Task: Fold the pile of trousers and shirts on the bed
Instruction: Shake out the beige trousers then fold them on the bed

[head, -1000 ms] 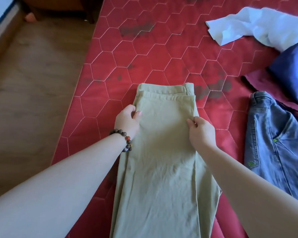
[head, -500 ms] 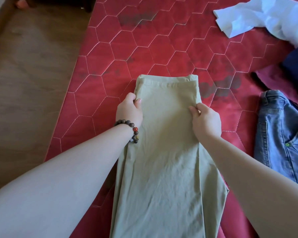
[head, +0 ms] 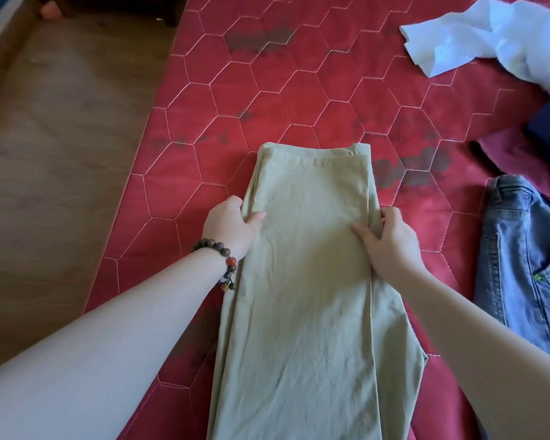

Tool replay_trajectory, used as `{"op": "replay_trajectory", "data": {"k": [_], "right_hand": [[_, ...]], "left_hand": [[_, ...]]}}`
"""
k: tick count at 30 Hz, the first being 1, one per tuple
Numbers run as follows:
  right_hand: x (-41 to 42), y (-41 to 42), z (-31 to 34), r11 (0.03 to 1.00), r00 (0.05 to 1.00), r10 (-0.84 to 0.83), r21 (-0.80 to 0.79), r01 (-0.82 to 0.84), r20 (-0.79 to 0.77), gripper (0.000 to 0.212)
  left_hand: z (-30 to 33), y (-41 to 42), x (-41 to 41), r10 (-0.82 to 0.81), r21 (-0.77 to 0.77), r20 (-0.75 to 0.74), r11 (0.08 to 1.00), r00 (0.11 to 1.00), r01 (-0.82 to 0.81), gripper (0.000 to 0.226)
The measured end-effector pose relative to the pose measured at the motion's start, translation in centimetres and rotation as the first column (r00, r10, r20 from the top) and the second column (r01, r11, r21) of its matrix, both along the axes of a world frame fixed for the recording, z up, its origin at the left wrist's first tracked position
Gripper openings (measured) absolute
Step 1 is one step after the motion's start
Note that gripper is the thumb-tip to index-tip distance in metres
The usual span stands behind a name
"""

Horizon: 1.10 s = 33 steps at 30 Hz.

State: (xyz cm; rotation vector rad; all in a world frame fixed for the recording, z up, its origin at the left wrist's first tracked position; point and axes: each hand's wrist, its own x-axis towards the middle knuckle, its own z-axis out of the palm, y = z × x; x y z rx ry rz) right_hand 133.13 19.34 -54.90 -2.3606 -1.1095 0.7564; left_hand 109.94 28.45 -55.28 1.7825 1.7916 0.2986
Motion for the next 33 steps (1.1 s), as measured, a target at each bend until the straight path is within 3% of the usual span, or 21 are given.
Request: {"op": "replay_trajectory", "data": {"k": [2, 5, 7, 9, 11, 13, 14, 17, 23, 29, 33], "right_hand": [[-0.3, 1.0, 0.1, 0.995, 0.996, 0.079, 0.055, -0.08, 0.029, 0.022], [-0.6, 3.7, 0.9, 0.989, 0.997, 0.062, 0.134, -0.067, 0.043, 0.014], [-0.8, 4.9, 1.4, 0.996, 0.989, 0.028, 0.074, -0.039, 0.144, 0.021], [-1.9, 5.1, 1.8, 0.986, 0.928, 0.077, 0.11, -0.125, 0.364, 0.038], [-4.1, 4.6, 1.4, 0.901, 0.842, 0.303, 0.153, -0.406, 0.446, 0.047], [-6.4, 3.6, 0.1, 0.742, 0.676, 0.619, -0.013, -0.671, 0.4, 0.053], [-7.0, 3.4, -0.7, 0.689, 0.62, 0.693, -0.086, -0.72, 0.368, 0.056], [-6.0, 5.3, -2.2, 0.725, 0.614, 0.656, -0.143, -0.673, 0.439, 0.062], [-2.4, 10.8, -2.8, 0.76, 0.527, 0.609, -0.244, -0.603, 0.593, 0.079], [-2.2, 10.7, -3.2, 0.869, 0.696, 0.466, -0.132, -0.478, 0.547, 0.066], [-2.2, 10.9, -3.2, 0.864, 0.697, 0.474, -0.13, -0.487, 0.538, 0.066]], "left_hand": [[0.6, 0.6, 0.0, -0.025, 0.018, 0.037, 1.0, 0.999, 0.024, 0.036], [1.5, 1.8, 0.4, 0.049, 0.098, 0.087, 0.993, 0.995, -0.057, 0.03], [1.6, 1.8, 0.6, 0.098, 0.19, -0.075, 0.978, 0.992, -0.083, 0.028], [1.6, 1.2, 1.2, -0.003, 0.371, -0.193, 0.926, 0.981, 0.076, 0.034], [0.8, 0.5, 2.2, -0.271, 0.481, -0.23, 0.803, 0.935, 0.351, 0.036], [-0.4, 0.3, 3.4, -0.459, 0.358, -0.321, 0.752, 0.829, 0.554, 0.044], [-1.0, 0.7, 3.8, -0.488, 0.274, -0.365, 0.758, 0.793, 0.592, 0.049], [-2.4, 3.8, 4.5, -0.45, 0.235, -0.474, 0.764, 0.757, 0.601, 0.058], [-3.2, 7.5, 5.2, -0.385, 0.309, -0.4, 0.798, 0.832, 0.517, 0.061], [-3.2, 7.4, 5.0, -0.391, 0.352, -0.344, 0.789, 0.853, 0.504, 0.059], [-3.2, 7.5, 5.1, -0.379, 0.374, -0.347, 0.783, 0.858, 0.497, 0.057]]}}
